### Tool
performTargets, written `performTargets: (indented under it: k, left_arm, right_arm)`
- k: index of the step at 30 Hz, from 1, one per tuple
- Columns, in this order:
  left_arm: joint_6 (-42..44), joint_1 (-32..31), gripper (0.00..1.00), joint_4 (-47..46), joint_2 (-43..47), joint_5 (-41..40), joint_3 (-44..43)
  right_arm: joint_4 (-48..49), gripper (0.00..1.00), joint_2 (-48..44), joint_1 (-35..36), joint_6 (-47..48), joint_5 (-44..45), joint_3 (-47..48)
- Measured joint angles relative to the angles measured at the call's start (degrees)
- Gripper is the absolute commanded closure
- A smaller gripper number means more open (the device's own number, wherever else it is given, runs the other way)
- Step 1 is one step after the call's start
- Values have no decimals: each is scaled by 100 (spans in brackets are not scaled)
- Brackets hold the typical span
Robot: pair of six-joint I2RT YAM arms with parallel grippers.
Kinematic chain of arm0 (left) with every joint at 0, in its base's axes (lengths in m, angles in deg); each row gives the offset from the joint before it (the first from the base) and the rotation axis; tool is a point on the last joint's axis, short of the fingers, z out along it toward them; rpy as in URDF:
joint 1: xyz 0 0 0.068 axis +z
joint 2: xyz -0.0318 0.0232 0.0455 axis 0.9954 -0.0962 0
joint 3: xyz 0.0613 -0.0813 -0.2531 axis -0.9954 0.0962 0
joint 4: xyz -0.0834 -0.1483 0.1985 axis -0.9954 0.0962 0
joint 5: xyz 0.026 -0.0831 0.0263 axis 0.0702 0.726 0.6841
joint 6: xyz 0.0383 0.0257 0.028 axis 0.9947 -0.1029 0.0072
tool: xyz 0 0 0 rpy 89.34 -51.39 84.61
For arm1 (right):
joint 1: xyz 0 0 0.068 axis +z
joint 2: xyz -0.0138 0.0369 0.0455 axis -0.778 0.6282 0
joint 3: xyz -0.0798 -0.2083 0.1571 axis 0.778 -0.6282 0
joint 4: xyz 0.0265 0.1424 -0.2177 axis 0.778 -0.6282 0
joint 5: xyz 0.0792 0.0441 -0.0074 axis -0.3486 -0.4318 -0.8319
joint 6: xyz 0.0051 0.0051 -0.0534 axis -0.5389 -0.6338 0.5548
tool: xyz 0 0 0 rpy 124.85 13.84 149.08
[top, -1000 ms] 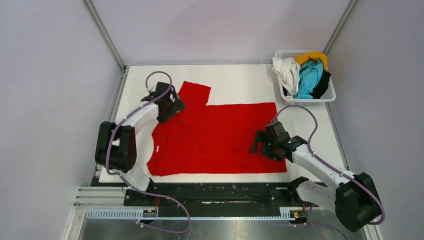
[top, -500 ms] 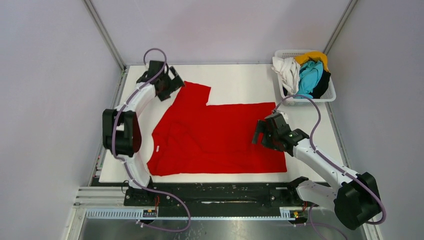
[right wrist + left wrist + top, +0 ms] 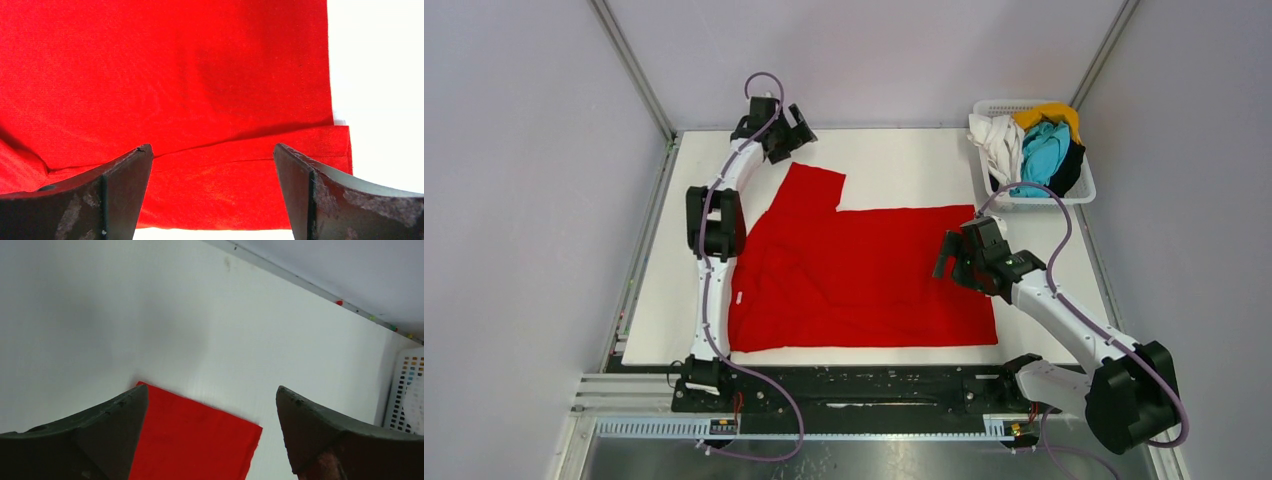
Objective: Fold and stack the t-shirts
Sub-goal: Grab the side of the flattened tshirt furthest away from the robot with both arms
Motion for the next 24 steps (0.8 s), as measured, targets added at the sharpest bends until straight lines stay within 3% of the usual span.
performTargets:
  k: [9,17,24]
  left_arm:
    - [-732,-39,1,-225,-450,-107,-2]
    - [-461,-323,3,120,-382,-678,-7]
    - [166,-863,37,1086,-310,-1698,-129]
  right_arm:
    - [-2,1,42,-70,66,-44,0]
    - [-4,1,-4,-129,125,-61,0]
    - [-2,0,-153,-149,164,-83,0]
